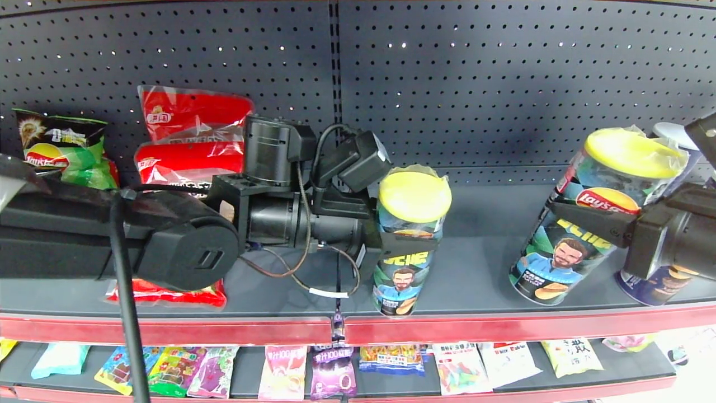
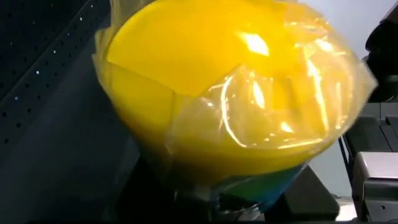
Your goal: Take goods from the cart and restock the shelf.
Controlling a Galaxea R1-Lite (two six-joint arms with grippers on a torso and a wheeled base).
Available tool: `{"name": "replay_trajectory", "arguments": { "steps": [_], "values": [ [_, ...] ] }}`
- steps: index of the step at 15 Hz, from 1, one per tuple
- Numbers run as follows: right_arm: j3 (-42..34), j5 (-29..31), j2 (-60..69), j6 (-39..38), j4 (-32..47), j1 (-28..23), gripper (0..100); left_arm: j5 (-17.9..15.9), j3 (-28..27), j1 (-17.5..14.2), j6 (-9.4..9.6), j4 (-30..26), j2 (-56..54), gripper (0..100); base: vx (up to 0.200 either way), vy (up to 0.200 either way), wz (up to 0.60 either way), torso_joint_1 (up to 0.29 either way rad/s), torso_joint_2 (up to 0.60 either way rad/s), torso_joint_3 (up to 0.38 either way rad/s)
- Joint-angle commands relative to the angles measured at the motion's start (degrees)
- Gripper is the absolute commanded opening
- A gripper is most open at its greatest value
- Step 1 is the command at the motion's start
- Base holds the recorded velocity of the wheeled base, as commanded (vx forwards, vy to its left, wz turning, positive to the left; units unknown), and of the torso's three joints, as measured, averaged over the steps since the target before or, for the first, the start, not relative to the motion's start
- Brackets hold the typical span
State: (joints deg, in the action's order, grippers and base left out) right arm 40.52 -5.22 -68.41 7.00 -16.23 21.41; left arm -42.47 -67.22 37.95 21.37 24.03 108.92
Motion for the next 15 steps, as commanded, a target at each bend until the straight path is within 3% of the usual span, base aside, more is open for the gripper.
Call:
{"name": "replay_trajectory", "arguments": {
  "steps": [1,7,11,12,15],
  "values": [
    [0.2,-0.1,-0.1,0.0,0.0,0.0,0,0.1,0.2,0.0,0.08,-0.2,0.2,100,0.000,0.000,0.00,0.000,0.00,0.000],
    [4.0,-1.0,-3.1,0.2,0.0,1.4,0,1.4,1.2,-0.2,-0.10,-0.2,-1.3,100,0.000,0.000,0.00,0.000,0.00,0.000],
    [13.8,-2.4,-15.2,0.4,-0.2,4.2,0,3.5,18.7,-5.3,-0.19,0.4,-13.6,100,0.000,0.000,0.00,0.000,0.00,0.000],
    [14.8,-2.5,-16.1,0.4,-0.2,4.5,0,4.2,20.5,-6.0,-0.19,0.8,-15.1,100,0.000,0.000,0.00,0.000,0.00,0.000],
    [23.0,-5.3,-25.2,0.2,-0.2,6.4,0,6.2,31.5,-11.1,-3.53,1.3,-26.9,100,0.000,0.000,0.00,0.000,0.00,0.000]
  ]
}}
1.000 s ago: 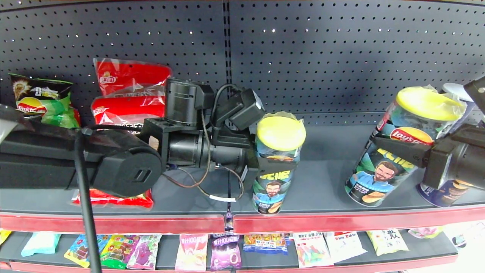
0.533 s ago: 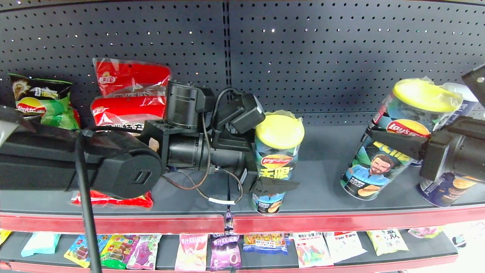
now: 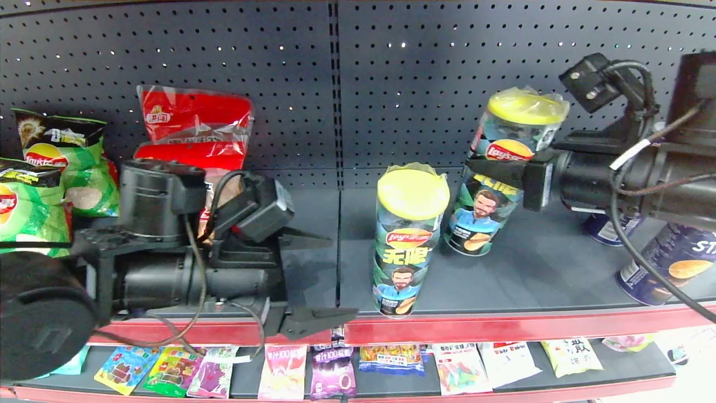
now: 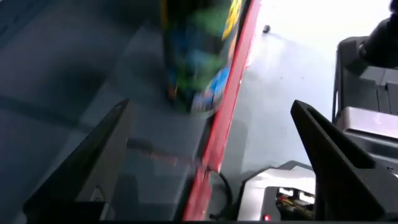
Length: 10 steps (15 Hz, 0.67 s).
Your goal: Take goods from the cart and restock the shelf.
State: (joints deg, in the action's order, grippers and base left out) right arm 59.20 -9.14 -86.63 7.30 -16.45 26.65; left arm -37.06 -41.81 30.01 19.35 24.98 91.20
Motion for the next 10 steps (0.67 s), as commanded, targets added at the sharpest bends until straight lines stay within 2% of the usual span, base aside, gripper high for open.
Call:
{"name": "replay_trajectory", "arguments": {
  "steps": [1,3,4,10],
  "values": [
    [6.6,-2.3,-9.8,0.0,0.0,1.3,0,2.5,9.9,-4.0,-3.61,0.3,-13.7,100,0.000,0.000,0.00,0.000,0.00,0.000],
    [9.4,-2.4,-13.4,0.1,0.0,2.4,0,6.0,14.4,-4.2,-8.71,0.3,-19.7,100,0.000,0.000,0.00,0.000,0.00,0.000],
    [10.6,-2.4,-14.9,0.1,0.0,2.7,0,7.4,15.1,-4.2,-10.12,0.3,-21.4,100,0.000,0.000,0.00,0.000,0.00,0.000],
    [17.4,-2.4,-21.5,-0.1,0.0,3.8,0,8.3,15.2,-5.1,-10.56,0.3,-22.1,100,0.000,0.000,0.00,0.000,0.00,0.000]
  ]
}}
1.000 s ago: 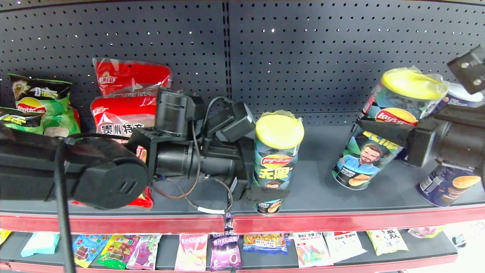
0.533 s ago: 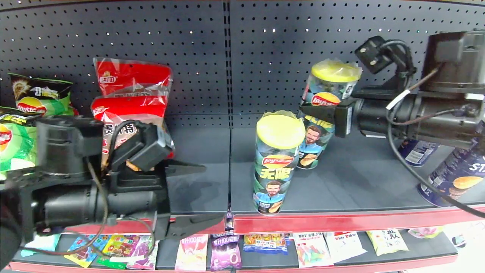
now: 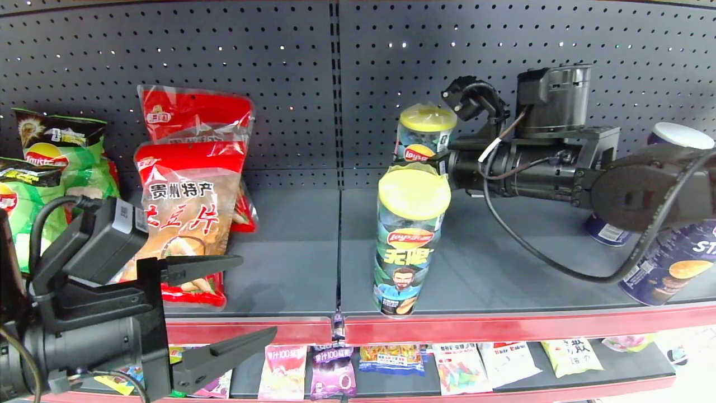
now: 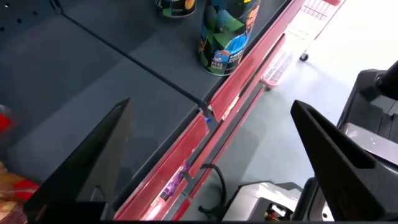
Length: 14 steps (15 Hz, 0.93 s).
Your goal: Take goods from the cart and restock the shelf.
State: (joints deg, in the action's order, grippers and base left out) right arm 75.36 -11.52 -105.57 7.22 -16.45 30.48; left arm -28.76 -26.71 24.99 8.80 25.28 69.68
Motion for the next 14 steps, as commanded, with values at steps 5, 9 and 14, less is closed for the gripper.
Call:
{"name": "replay_trajectory", "arguments": {
  "steps": [5,9,14],
  "values": [
    [3.1,-1.0,-3.9,0.0,0.0,0.2,0,0.0,-0.4,-0.6,-0.10,0.0,-0.4,100,0.000,0.000,0.00,0.000,0.00,0.000],
    [2.5,-0.9,-4.2,0.0,0.0,0.6,100,0.0,-0.3,-0.6,-0.10,0.0,-0.3,100,0.000,0.000,0.00,0.000,0.00,0.000],
    [0.9,-0.6,-3.4,-0.1,0.0,0.6,100,0.0,-0.4,-0.6,-0.10,0.1,-0.4,100,0.000,0.000,0.00,0.000,0.00,0.000]
  ]
}}
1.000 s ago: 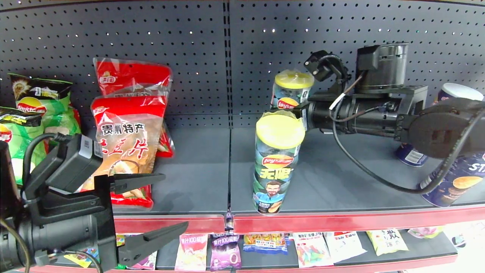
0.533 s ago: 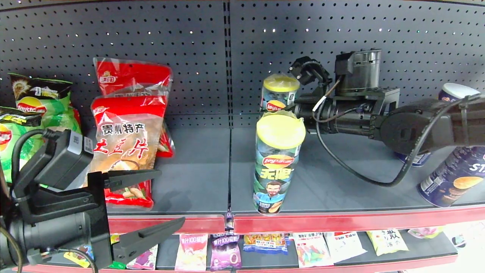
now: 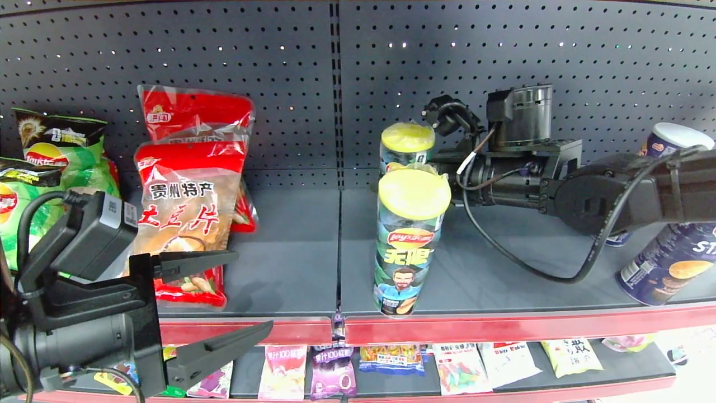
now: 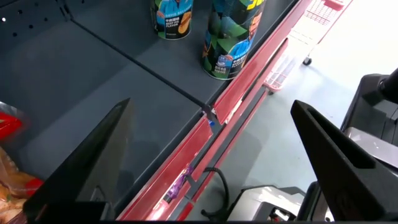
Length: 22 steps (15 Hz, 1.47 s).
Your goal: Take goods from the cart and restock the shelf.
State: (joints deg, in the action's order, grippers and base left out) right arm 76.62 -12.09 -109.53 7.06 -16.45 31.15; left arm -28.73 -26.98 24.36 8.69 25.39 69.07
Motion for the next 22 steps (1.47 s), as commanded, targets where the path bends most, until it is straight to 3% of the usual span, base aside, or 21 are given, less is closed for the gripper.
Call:
{"name": "replay_trajectory", "arguments": {
  "steps": [1,8,15,22],
  "values": [
    [-0.8,0.1,1.6,0.1,0.0,-0.2,100,0.0,-0.1,0.1,0.01,0.0,0.2,100,0.000,0.000,0.00,0.000,0.00,0.000],
    [-10.6,0.4,8.7,0.1,0.0,-1.1,100,0.0,-0.1,0.1,0.10,0.0,0.4,100,0.000,0.000,0.00,0.000,0.00,0.000],
    [-14.8,1.2,11.4,0.1,-0.3,-4.2,100,0.2,-0.1,0.1,0.27,0.0,0.8,100,0.000,0.000,0.00,0.000,0.00,0.000],
    [-32.0,1.2,26.0,0.2,-0.3,-7.3,100,4.1,-1.7,0.3,0.54,0.0,5.9,100,0.000,0.000,0.00,0.000,0.00,0.000]
  ]
}}
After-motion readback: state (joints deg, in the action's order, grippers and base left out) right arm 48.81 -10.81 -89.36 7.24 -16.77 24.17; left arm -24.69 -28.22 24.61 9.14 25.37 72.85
